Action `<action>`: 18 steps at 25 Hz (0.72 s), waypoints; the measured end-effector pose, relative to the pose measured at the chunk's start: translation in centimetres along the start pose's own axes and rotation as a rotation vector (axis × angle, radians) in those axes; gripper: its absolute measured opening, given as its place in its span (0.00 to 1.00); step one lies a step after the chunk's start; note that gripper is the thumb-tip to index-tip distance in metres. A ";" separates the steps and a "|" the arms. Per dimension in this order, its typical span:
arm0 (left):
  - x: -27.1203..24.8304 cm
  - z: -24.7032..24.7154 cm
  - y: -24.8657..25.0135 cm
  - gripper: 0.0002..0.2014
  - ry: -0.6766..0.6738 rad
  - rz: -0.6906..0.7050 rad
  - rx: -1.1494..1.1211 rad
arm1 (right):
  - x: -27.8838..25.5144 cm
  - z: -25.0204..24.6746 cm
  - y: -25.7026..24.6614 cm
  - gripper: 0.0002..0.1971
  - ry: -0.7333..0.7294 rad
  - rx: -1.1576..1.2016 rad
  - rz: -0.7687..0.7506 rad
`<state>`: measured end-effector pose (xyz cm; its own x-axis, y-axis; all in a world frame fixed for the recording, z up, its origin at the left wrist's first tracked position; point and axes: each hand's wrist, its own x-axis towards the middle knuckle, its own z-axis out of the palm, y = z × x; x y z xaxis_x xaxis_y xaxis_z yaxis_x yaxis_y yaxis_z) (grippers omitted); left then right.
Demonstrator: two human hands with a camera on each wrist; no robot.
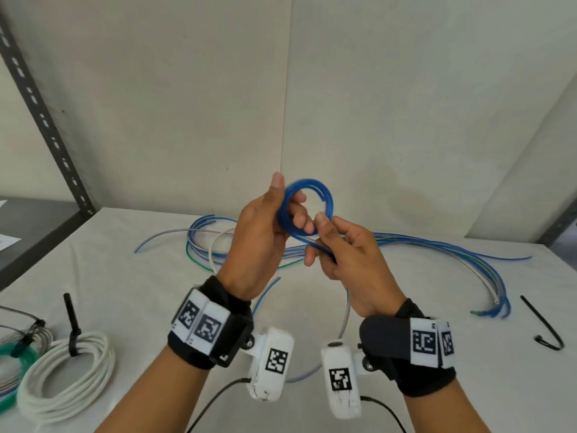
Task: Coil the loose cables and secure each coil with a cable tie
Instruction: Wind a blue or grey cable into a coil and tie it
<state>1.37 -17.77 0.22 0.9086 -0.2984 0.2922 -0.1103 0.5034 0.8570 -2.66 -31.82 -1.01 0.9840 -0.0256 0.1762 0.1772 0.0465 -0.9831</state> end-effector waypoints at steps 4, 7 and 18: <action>0.0 0.1 0.1 0.21 0.080 0.061 0.086 | -0.1 0.5 0.1 0.18 -0.097 -0.019 0.024; 0.6 -1.6 1.3 0.20 0.114 0.041 0.049 | -0.1 0.2 0.5 0.12 -0.203 -0.153 -0.001; 0.3 -2.7 2.0 0.20 -0.050 0.020 0.392 | 0.4 -1.3 0.8 0.17 -0.184 -0.562 -0.076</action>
<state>2.54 -14.67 0.88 0.8850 -0.3355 0.3228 -0.2822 0.1650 0.9451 -2.18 -33.10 -1.82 0.9645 0.1677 0.2038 0.2607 -0.4854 -0.8345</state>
